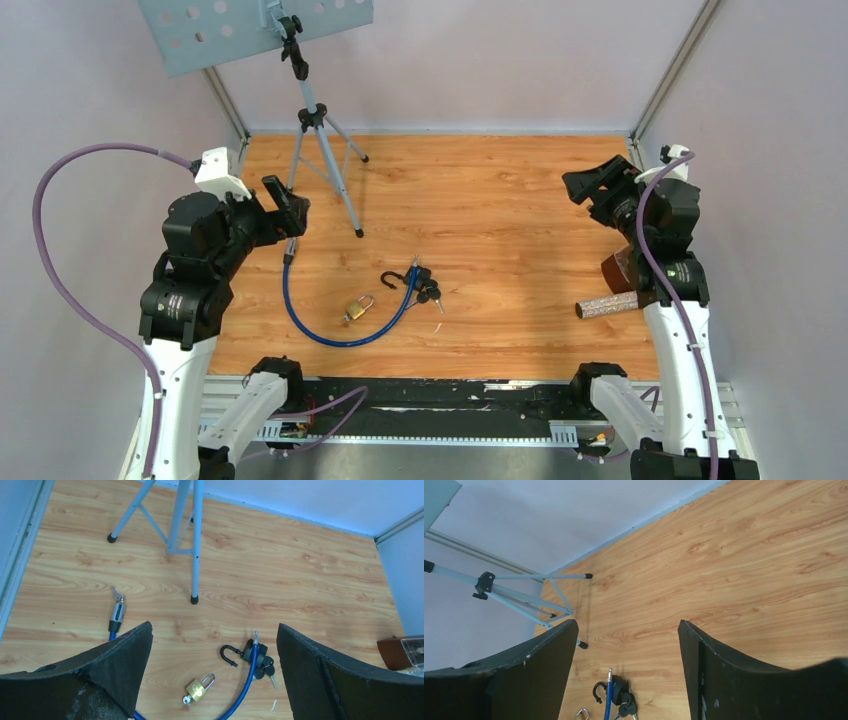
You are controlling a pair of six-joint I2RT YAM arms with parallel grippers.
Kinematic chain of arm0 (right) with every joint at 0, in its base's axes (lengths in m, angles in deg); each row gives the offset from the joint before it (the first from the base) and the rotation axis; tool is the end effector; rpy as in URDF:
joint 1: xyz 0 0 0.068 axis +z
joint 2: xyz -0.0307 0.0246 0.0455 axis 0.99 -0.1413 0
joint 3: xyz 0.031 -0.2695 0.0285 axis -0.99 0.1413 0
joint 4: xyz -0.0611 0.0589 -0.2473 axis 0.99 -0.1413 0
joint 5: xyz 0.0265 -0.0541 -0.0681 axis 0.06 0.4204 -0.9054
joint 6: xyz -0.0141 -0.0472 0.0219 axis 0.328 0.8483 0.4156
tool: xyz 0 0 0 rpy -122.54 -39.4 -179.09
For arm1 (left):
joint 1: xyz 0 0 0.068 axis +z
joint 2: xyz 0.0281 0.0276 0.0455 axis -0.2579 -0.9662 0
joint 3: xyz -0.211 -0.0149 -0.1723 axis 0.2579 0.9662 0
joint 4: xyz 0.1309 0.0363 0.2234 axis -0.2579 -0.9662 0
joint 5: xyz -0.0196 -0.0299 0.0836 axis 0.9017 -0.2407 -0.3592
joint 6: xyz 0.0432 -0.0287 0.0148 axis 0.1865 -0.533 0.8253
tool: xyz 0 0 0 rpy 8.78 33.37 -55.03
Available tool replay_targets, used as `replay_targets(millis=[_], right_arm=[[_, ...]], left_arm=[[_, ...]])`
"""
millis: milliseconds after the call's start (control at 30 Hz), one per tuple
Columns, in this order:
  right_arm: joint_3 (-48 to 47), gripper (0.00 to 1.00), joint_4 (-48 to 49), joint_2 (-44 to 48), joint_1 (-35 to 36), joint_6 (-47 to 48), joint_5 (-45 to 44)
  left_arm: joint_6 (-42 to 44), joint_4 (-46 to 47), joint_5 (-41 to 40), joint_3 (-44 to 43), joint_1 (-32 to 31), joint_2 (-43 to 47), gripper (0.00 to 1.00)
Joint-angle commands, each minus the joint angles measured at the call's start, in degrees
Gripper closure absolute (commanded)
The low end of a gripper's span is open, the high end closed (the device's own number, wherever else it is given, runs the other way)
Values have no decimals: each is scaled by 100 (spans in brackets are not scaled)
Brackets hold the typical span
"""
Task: Lock with the key
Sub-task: Pick up the lock from the center of the board.
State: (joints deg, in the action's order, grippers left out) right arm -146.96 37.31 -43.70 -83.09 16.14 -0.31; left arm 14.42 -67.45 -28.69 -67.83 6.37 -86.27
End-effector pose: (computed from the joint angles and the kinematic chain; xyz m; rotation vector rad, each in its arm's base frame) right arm 0.1849 0.0032 0.3936 0.4389 1.8041 0.5976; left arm 0.1204 -0.0176 0.4448 -0.2472 1.8663 -0.3662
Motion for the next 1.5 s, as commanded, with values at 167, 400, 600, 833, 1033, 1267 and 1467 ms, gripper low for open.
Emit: replay_targets(millis=[167,400,600,833,1033,1267,1467], right_arm=[[356,27,471,-175,47,-362,812],[640,30,635,-424,1117,-596,388],[573,31,549,-1107,2733,-669,-985],[232,37,516,-2637,3983,-1038,-1793],[-582,43,671,-4012,5149,-1575,-2361],[-1646,52,1350,-5533,5821,-549,-1387],[-1415,46,2186,-5814,5809,999,414]], left_arm=[[-231,20,-402,182,23,317,0],[104,238,889,583,21,517,0],[305,19,2622,930,23,90,0],[-436,853,3086,2171,-3,232,0],[-409,497,1964,2222,-3,296,0],[-325,-243,253,1744,-3,426,0],[-96,-455,311,1525,-3,674,0]])
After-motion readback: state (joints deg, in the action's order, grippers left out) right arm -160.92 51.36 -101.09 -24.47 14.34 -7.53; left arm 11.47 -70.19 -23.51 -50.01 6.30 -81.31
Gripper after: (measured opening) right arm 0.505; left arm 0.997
